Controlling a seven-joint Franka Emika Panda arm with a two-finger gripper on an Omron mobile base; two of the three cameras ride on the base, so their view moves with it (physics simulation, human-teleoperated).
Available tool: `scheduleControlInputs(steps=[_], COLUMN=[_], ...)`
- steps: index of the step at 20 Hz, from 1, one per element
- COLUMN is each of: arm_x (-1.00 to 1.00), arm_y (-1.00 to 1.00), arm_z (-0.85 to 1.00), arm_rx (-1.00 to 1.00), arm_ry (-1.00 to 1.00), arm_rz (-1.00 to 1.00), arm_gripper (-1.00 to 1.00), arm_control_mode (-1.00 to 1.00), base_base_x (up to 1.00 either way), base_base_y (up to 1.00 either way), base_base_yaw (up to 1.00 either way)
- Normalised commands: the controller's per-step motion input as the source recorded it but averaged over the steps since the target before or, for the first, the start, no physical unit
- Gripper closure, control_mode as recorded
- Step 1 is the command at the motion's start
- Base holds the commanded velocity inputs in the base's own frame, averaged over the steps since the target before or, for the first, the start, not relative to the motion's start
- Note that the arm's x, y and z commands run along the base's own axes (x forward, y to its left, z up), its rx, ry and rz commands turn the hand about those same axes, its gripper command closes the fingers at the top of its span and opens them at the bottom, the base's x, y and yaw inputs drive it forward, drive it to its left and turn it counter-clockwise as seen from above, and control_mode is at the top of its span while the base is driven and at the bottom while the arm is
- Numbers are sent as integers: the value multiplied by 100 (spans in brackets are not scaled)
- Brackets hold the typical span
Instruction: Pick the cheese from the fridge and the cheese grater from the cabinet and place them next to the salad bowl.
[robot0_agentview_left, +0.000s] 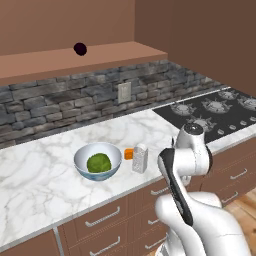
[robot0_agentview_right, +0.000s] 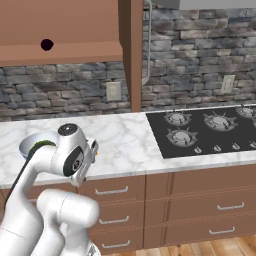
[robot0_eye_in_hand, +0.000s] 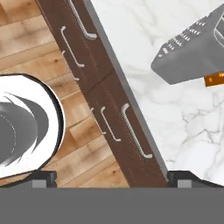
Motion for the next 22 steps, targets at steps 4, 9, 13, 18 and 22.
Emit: scheduleControlInputs(steps=[4,9,13,18,22], arm_x=[4,0,-3,9,0], arm_y=[0,0,-3,-19,-5], arm_z=[75,57,34,30,3], arm_rx=[-29,-19,-1,3,6], arm_ry=[2,4,0,13,2], arm_rz=[0,2,2,1,6], arm_gripper=[-100,-100,-100,-100,-100], arm_control_mode=[-100,-100,-100,-100,-100], base_base_x=[0,0,0,0,0], base_base_y=[0,0,0,0,0], base_base_yaw=[0,0,0,0,0])
